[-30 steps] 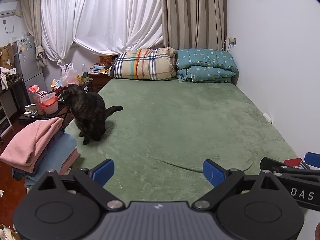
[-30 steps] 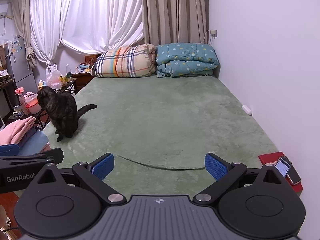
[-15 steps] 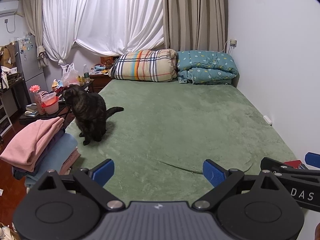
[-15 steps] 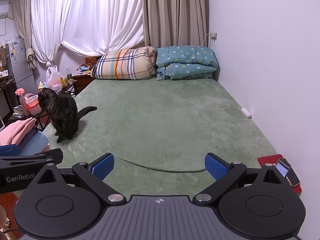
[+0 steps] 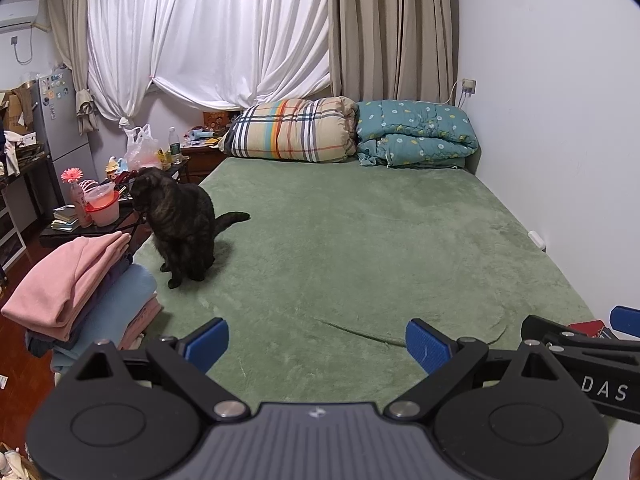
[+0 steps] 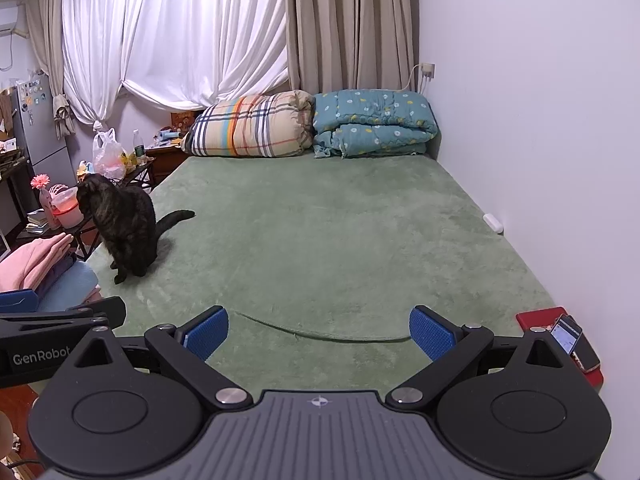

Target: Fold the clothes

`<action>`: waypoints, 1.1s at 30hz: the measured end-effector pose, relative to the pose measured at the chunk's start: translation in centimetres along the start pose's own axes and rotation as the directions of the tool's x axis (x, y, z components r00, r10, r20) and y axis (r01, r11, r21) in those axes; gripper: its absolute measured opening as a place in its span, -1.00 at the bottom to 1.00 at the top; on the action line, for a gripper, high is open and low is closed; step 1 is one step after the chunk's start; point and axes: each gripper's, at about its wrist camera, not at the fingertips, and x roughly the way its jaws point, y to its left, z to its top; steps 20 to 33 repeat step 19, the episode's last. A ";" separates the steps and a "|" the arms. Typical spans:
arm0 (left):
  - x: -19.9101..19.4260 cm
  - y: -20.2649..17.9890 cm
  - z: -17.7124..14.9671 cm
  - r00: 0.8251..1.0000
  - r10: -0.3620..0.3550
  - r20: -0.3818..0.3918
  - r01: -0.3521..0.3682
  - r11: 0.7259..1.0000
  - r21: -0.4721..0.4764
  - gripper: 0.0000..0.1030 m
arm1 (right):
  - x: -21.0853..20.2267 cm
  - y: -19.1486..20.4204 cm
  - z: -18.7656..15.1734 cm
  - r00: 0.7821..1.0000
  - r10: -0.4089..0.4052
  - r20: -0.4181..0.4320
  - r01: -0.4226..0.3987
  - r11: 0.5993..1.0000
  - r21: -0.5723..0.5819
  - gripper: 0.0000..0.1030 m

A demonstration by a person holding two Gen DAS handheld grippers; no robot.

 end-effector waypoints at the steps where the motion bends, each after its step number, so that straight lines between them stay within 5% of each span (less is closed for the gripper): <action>1: 0.0 0.0 0.0 1.000 0.001 0.001 -0.001 1.000 0.000 0.86 | 0.0 0.0 0.0 1.000 0.001 0.000 -0.001 1.000 0.001 0.90; 33: -0.2 -0.3 0.0 1.000 0.011 0.000 -0.011 1.000 0.003 0.85 | 0.2 -0.1 0.4 1.000 0.004 -0.007 -0.004 1.000 -0.002 0.90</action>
